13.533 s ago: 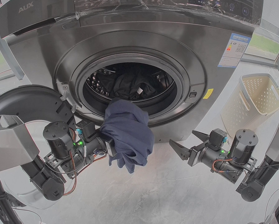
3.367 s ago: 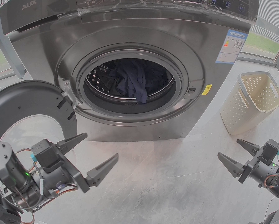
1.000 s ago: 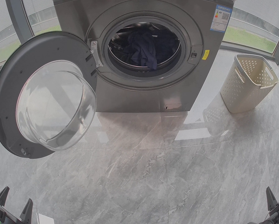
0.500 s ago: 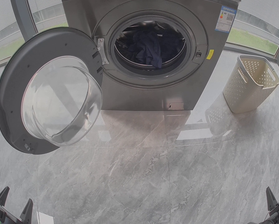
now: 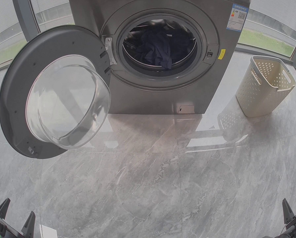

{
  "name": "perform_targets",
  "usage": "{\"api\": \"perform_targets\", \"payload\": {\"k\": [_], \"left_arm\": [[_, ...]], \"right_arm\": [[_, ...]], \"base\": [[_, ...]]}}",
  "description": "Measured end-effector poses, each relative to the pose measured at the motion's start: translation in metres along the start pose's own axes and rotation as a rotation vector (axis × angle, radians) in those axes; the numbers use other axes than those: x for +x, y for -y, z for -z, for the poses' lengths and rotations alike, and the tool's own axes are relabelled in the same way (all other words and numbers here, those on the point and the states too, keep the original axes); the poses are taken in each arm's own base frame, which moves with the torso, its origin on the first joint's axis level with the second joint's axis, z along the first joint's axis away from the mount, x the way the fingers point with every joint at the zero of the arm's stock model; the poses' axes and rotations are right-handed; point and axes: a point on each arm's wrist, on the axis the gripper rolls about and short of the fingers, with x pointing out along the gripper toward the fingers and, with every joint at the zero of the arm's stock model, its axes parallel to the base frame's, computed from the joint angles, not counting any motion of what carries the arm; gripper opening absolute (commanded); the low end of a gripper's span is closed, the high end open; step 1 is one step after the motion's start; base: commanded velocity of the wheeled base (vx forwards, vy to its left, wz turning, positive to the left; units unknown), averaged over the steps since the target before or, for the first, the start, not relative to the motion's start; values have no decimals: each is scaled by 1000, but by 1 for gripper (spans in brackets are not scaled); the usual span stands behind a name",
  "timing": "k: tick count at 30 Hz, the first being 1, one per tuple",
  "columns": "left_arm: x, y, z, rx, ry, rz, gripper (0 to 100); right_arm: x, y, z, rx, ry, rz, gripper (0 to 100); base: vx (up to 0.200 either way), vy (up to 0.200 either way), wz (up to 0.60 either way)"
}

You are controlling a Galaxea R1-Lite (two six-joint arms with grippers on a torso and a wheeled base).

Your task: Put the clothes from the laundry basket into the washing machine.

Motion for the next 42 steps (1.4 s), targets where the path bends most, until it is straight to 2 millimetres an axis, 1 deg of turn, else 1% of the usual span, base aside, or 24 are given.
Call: {"api": "perform_targets", "payload": {"k": [8, 14, 23, 29, 42], "left_arm": [[0, 0, 0, 0, -1, 0, 100], [0, 0, 0, 1, -1, 0, 100], [0, 0, 0, 3, -2, 0, 100], [0, 0, 0, 3, -1, 0, 100], [0, 0, 0, 4, -2, 1, 100]], "right_arm": [[0, 0, 0, 0, 0, 2, 100], [0, 0, 0, 1, 0, 1, 100], [0, 0, 0, 1, -2, 1, 100], [0, 0, 0, 1, -1, 2, 100], [0, 0, 0, 1, -2, 1, 100]], "base": [[0, 200, 0], [0, 0, 0], [200, 0, 0], [0, 0, 0], [0, 200, 0]]}}
